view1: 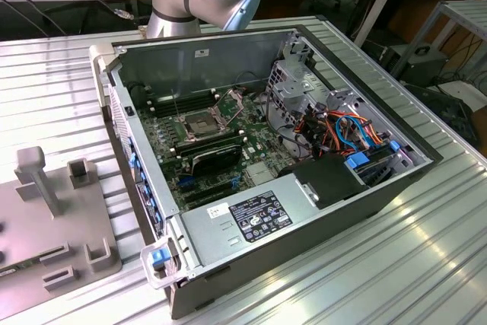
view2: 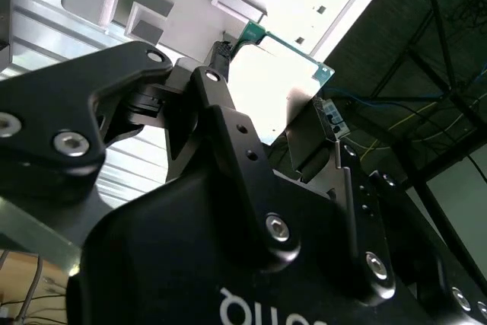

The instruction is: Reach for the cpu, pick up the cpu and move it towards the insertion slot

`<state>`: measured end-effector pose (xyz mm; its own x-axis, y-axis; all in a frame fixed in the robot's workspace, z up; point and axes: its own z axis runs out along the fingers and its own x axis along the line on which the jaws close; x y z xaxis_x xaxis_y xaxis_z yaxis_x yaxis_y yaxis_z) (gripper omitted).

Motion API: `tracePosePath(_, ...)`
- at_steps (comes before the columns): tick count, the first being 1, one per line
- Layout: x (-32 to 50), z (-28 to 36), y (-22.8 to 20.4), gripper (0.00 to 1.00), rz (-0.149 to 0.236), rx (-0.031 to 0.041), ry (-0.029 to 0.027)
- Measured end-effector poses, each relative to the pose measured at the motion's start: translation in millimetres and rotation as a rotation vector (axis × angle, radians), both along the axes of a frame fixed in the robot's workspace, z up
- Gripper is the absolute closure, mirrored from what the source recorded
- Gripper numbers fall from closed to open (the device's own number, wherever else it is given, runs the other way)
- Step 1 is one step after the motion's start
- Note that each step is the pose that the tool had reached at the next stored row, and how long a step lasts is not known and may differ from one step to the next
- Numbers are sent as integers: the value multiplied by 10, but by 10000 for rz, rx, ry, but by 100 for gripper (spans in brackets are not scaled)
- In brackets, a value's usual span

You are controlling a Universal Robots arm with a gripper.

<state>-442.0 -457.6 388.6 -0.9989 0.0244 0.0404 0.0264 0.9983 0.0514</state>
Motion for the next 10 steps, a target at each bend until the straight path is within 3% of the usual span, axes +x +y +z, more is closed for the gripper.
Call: tracePosePath(10, 0, 5, 0, 45, -1, 11, 2)
